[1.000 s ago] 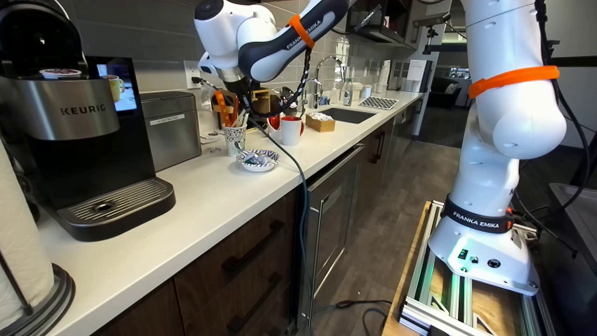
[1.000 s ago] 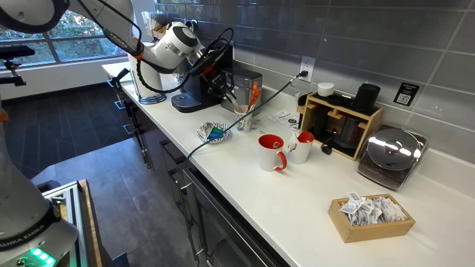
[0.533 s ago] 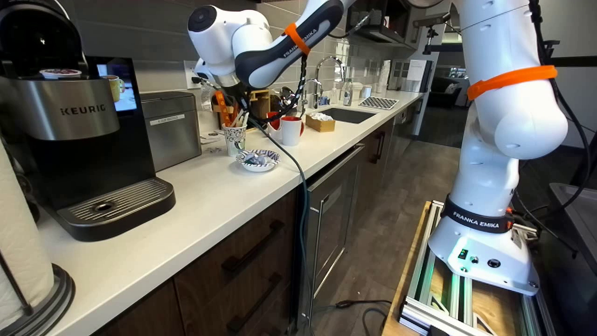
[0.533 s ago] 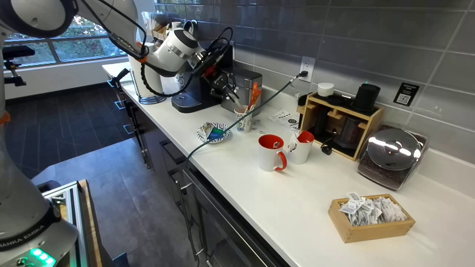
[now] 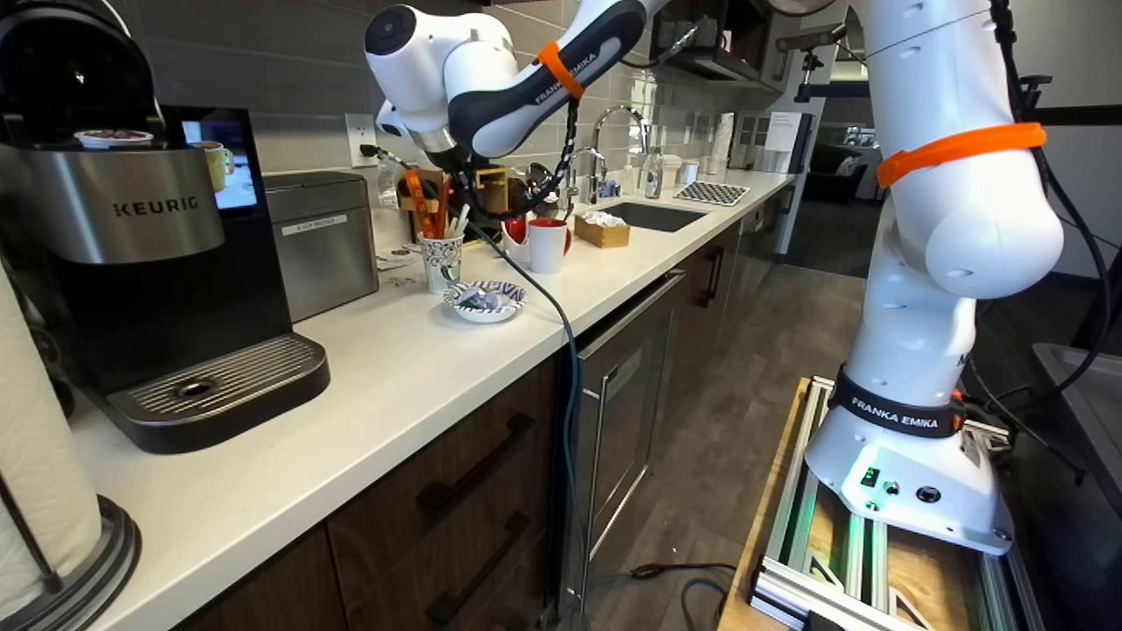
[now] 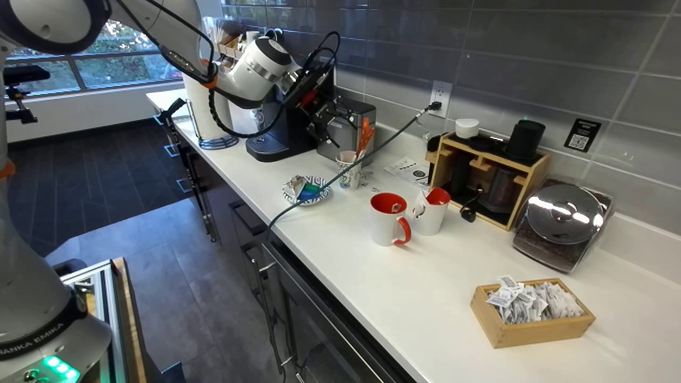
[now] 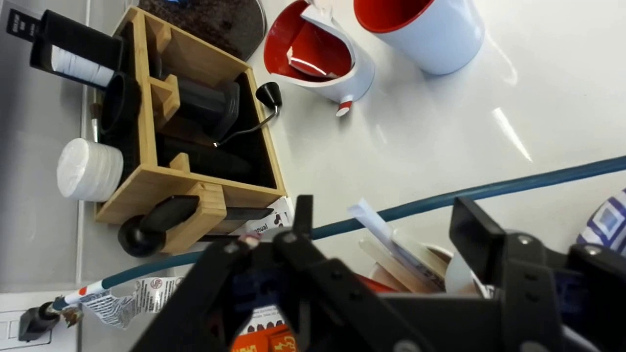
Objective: Put the white item in the cup
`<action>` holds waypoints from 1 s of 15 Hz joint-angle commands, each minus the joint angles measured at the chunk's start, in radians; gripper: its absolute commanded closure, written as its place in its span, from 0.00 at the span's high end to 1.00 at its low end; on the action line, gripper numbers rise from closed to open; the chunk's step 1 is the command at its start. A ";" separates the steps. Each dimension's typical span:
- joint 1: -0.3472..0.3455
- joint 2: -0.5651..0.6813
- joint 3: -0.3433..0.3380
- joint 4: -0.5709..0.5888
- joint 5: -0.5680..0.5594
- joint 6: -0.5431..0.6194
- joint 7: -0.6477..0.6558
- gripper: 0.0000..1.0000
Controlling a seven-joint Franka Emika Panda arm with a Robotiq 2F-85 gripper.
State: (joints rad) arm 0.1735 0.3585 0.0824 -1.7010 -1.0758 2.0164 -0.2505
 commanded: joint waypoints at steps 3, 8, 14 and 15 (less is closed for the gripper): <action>-0.033 -0.139 0.055 -0.099 0.269 0.006 0.048 1.00; -0.040 -0.400 0.065 -0.347 0.580 0.049 0.050 1.00; -0.026 -0.534 0.051 -0.458 0.794 0.000 0.047 1.00; -0.026 -0.568 0.049 -0.490 0.804 0.000 0.047 1.00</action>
